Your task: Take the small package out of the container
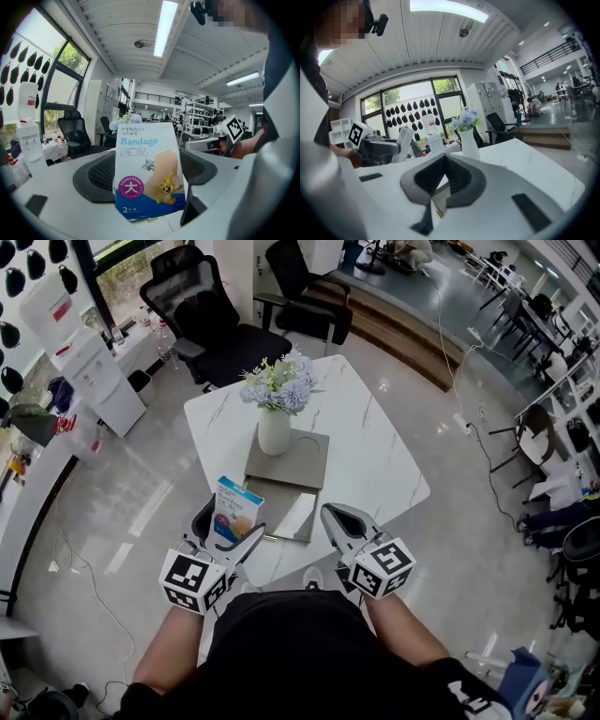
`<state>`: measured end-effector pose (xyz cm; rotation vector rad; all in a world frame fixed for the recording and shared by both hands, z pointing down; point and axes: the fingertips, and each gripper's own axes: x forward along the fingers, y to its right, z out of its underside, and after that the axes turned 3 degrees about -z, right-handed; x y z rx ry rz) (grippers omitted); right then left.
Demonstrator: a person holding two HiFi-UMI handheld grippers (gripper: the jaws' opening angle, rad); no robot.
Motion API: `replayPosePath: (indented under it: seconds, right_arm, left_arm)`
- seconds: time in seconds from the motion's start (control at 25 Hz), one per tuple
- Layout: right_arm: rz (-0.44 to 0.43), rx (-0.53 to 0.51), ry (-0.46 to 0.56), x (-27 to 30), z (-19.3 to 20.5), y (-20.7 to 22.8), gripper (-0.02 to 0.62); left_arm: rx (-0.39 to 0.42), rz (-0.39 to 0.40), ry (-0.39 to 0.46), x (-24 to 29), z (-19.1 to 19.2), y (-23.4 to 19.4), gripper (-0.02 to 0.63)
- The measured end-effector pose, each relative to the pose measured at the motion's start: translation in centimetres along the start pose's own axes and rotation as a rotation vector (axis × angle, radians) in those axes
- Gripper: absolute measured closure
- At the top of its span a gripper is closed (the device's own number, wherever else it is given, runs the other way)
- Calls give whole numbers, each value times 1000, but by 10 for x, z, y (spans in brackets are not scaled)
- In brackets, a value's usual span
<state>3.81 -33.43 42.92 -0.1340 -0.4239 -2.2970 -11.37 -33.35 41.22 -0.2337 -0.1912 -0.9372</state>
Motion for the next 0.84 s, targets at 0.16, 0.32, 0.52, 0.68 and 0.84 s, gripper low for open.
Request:
replayPosePath:
  seconds: [0.16, 0.32, 0.52, 0.68, 0.84]
  right_arm:
    - [-1, -1, -3, 2, 0, 1, 595]
    - [-3, -5, -9, 2, -1, 3, 595]
    - [-8, -10, -15, 1, -2, 3, 595]
    - [-7, -12, -17, 2, -1, 5, 595]
    - [-2, -12, -18, 1, 0, 7, 595]
  left_arm:
    - [0, -6, 0, 1, -1, -2, 181]
    - [3, -8, -4, 2, -1, -2, 181]
    - [5, -8, -3, 5, -3, -1, 181]
    - [7, -6, -3, 7, -3, 0, 181]
    - [8, -6, -6, 8, 0, 0, 181]
